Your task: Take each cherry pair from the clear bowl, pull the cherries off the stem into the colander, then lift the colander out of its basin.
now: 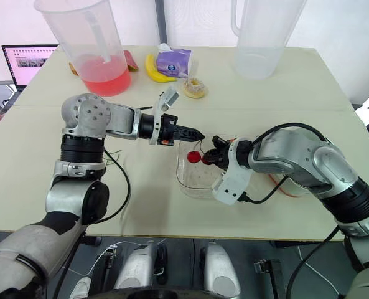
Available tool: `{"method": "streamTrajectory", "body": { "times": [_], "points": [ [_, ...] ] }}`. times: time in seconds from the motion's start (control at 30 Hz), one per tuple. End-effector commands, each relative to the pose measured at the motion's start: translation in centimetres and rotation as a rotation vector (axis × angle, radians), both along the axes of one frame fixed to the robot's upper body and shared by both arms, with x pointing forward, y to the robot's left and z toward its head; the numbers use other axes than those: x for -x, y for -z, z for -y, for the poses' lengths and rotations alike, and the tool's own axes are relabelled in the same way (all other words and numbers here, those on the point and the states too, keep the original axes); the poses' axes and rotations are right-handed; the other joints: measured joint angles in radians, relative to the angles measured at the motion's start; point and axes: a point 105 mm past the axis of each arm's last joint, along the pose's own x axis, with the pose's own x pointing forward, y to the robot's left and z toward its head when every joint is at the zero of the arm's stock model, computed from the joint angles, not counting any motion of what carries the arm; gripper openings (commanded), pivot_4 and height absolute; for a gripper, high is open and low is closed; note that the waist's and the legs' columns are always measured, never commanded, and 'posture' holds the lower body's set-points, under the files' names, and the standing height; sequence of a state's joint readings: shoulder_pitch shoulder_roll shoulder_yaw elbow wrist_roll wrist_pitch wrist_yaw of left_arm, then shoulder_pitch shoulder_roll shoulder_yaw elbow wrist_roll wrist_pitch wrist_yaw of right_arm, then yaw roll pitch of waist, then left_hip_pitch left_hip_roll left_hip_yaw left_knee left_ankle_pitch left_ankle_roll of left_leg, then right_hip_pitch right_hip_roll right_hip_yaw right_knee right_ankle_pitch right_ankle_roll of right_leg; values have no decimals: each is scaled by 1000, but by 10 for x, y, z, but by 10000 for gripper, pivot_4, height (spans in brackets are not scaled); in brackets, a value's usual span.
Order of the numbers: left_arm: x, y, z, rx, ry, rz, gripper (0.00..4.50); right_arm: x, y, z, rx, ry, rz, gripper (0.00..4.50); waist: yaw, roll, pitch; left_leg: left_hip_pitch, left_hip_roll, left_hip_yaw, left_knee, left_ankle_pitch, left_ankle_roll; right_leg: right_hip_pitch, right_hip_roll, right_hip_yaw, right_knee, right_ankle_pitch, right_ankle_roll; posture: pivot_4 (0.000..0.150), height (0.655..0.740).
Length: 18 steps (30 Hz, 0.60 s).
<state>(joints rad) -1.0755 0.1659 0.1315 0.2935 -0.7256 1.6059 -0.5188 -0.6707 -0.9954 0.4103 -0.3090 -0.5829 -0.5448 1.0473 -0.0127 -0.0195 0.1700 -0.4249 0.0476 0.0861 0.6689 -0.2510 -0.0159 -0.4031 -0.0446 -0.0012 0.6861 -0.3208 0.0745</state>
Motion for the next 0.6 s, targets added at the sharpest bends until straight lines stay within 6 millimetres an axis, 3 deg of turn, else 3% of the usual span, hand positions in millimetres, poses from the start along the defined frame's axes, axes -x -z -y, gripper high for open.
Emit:
{"method": "streamTrajectory", "body": {
  "times": [0.03, 0.6],
  "points": [
    [3, -8, 2, 15, 21, 24, 657, 1, -14, -4, -40, -11, 37, 6636, 0, 0, 0, 0, 0, 0, 0, 0, 0, 0, 0, 0, 0, 0, 0, 1500, 7400],
    [4, -10, 0, 8, 29, 59, 657, 2, -16, -7, -93, 31, 14, 6636, 0, 0, 0, 0, 0, 0, 0, 0, 0, 0, 0, 0, 0, 0, 0, 1500, 7400]
  ]
}}
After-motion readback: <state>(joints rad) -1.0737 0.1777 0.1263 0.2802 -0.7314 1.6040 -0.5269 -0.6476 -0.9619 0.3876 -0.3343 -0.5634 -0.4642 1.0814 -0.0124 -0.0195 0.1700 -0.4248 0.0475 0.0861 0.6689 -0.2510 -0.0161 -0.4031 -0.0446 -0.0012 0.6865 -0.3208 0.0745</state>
